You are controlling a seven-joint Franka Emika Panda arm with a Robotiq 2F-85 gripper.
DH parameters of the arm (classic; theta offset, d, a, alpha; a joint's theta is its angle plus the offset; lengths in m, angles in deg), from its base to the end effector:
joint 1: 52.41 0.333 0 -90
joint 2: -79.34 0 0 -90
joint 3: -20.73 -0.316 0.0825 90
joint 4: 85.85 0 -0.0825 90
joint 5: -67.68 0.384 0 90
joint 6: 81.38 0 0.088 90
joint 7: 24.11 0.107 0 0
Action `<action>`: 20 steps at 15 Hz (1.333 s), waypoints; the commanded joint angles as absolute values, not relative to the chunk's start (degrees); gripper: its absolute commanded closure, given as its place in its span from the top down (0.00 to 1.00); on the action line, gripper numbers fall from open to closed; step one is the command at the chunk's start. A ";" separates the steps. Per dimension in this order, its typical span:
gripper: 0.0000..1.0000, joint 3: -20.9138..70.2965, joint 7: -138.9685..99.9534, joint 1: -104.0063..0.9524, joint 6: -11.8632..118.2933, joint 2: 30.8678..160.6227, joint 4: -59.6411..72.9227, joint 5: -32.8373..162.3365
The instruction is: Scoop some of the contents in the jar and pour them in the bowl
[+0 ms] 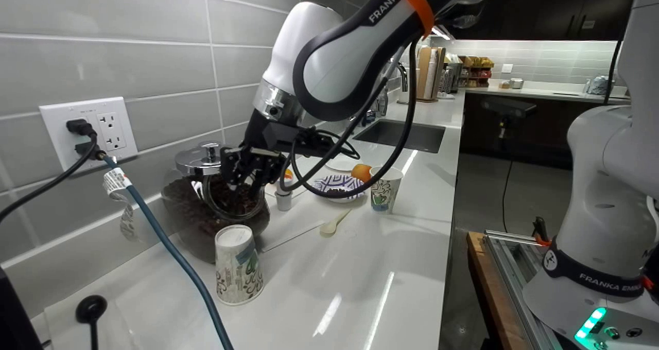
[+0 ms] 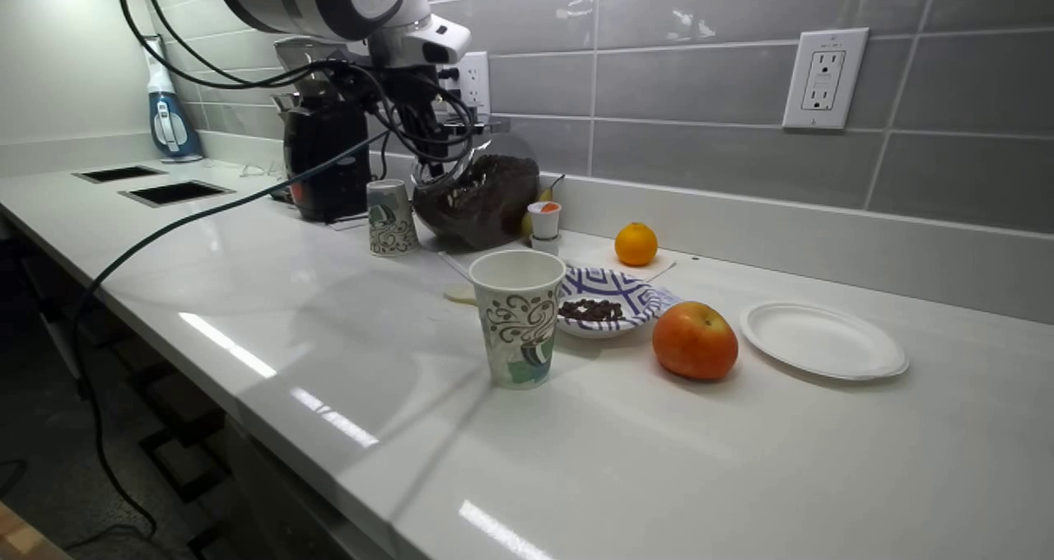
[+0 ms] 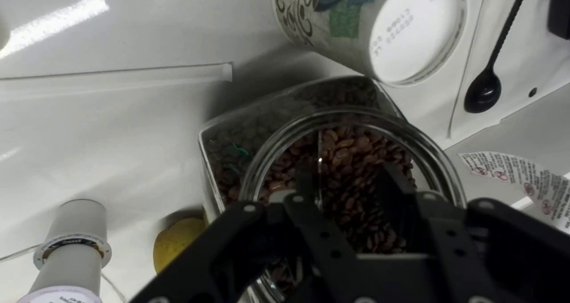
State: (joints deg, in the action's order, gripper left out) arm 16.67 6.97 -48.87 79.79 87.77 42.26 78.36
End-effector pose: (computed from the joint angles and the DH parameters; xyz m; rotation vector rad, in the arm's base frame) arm 0.5721 0.0666 0.3505 -2.7333 0.8101 -0.5334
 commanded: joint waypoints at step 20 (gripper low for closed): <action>0.48 21.42 11.08 -43.76 82.83 92.26 40.28 71.86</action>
State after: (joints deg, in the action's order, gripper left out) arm 20.81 10.30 -44.82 83.03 91.36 41.32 71.87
